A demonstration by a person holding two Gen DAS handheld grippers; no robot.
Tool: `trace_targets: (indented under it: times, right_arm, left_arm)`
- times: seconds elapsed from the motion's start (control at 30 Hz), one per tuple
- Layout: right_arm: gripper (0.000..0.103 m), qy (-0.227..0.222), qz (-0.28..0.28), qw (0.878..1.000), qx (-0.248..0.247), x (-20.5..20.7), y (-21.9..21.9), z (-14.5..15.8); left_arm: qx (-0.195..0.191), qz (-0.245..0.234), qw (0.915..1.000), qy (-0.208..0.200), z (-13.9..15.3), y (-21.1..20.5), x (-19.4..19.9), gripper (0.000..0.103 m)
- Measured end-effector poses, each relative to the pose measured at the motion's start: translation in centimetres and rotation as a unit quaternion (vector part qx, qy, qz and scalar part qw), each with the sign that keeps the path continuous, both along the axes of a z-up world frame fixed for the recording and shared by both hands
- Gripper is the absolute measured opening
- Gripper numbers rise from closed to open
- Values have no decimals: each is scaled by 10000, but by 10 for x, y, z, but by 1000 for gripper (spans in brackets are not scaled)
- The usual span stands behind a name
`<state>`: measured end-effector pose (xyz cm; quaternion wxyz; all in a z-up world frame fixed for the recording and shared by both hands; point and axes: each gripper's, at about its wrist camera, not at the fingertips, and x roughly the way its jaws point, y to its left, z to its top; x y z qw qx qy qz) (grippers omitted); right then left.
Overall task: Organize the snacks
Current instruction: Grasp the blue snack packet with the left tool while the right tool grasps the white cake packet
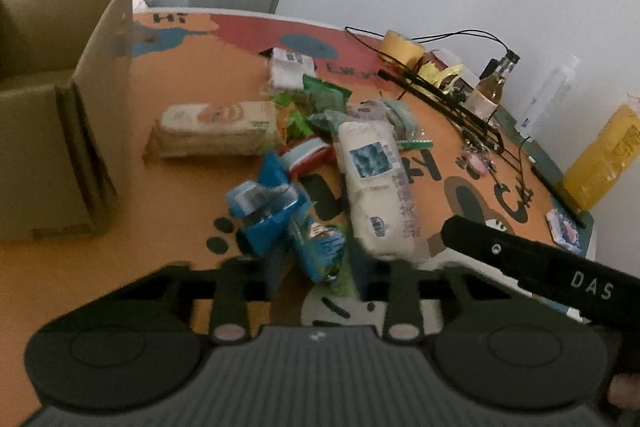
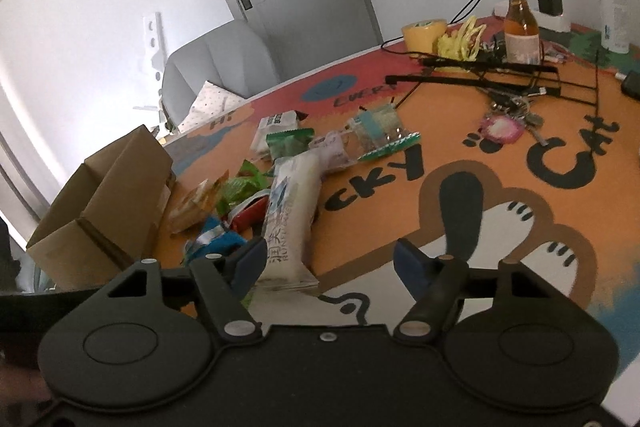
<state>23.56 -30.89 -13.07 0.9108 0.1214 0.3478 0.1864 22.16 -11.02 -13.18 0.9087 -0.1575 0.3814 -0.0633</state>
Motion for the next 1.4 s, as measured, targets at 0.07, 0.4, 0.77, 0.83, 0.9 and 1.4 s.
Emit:
trace_targets:
  times: [0.07,0.4,0.77,0.83,0.9,1.4]
  right_arm:
    - [69,21,12,10000,21,3,3,-2]
    - [63,107,92,9998,112,20,20,-12]
    - [24,265,365,9982,406,24,23,-21]
    - [23,263,374,9983,372,19,21,-19]
    - [22,284,355,9983,365,16,19,-17]
    - [31,412,120,9990,96,-29,2,-3]
  left_arm:
    - [34,43,9999,-124,2,2,-3,23]
    - [20,198,9992,-350,14,14,-9,23]
    - [26,321,9992,-252,8,18,-11,23]
    - [16,316,9992,-248,9,18,-12,23]
    - [2,297,9993,-236,9,18,-13,23]
    - [-68,116,9999,26,2,9,-20,26]
